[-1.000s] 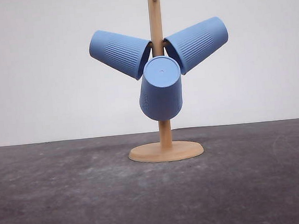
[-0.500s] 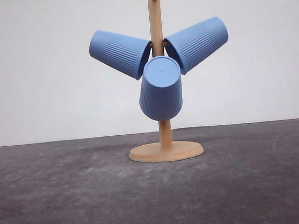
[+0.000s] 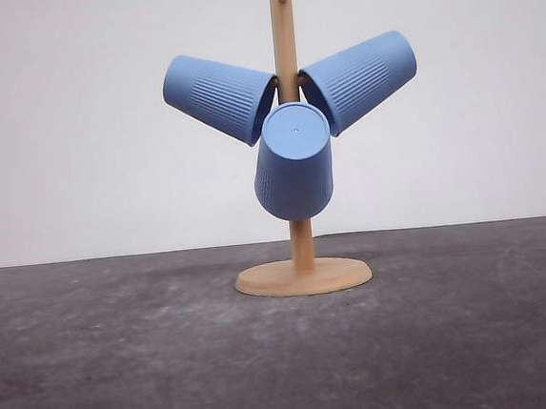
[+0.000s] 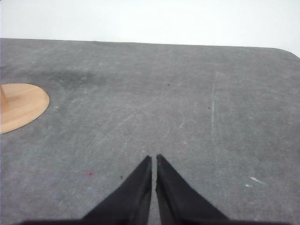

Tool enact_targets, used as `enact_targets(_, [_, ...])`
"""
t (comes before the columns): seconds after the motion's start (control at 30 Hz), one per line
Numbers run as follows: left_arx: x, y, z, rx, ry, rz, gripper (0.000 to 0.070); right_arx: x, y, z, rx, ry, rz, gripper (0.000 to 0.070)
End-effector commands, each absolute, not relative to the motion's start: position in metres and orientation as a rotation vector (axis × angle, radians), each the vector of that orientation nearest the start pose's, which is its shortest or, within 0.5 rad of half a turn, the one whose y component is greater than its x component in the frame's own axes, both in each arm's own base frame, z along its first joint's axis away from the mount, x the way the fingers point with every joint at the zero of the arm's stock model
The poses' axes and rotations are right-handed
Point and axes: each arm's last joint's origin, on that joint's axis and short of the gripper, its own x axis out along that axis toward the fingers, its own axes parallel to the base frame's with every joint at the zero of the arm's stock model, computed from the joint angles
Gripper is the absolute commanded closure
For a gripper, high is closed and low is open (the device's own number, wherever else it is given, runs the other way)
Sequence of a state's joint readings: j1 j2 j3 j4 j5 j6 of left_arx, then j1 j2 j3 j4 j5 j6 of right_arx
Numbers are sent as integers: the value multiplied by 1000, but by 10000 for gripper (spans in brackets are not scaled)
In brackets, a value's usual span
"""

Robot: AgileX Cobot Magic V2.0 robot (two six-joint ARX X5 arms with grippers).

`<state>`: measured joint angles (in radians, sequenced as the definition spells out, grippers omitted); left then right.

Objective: Place three cups

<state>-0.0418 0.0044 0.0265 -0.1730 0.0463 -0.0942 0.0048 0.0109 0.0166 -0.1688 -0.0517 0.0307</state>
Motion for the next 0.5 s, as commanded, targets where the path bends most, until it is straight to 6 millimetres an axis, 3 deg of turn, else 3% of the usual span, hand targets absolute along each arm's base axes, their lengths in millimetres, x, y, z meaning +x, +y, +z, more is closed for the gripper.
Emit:
enact_targets(0.0, [96,-5,153,-91,152,-80,688,96,2,152,45,154,52,683])
enact_targets(0.47, [96,-5,153,-91,152,-80,688,96,2,152,44,154,52,684])
